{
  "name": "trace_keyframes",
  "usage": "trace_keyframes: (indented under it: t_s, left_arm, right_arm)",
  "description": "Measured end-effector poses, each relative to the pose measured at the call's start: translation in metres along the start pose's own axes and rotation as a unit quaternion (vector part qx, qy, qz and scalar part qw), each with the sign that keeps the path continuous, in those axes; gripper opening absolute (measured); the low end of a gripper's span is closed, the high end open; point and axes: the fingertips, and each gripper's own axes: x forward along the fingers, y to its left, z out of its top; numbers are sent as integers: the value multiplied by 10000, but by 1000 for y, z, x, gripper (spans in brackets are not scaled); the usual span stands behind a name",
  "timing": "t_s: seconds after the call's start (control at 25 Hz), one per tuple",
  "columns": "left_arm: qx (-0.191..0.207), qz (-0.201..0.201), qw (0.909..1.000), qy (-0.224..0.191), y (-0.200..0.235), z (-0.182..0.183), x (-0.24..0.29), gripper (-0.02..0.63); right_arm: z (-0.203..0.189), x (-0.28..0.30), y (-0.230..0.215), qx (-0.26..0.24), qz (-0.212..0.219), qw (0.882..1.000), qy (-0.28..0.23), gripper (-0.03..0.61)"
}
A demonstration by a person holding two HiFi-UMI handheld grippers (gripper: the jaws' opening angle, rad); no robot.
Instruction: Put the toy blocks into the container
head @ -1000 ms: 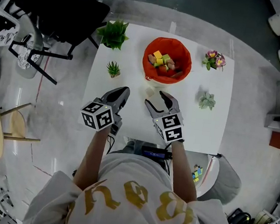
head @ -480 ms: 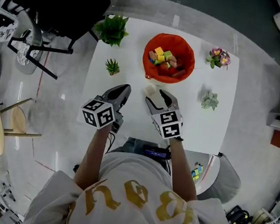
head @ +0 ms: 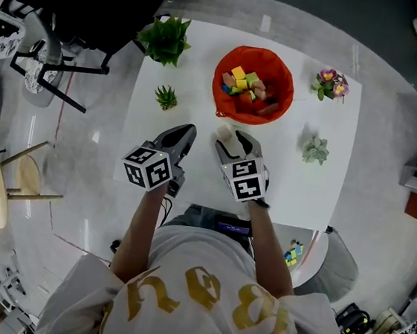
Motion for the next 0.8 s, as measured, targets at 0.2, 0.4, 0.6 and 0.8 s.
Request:
trace_keyframes:
  t_s: [0.2,0.4,0.6,0.8]
  left_arm:
    - [-33,26,10000,43,4,-2,5,0]
    - [-84,32,9999,72,6,-4,9,0]
    - [-169,38,9998,119,7,-11,9,0]
    - [-175,53,9997,152,11,-12,8,0]
  right_arm:
    - [-4,7,-1,43,24,9999,102,257]
    - [-8,13,-1,122,86,9998,122,253]
    - [-9,18,2,127,131,9996,194,247]
    - [-10,21,2,102,113,9996,238,244]
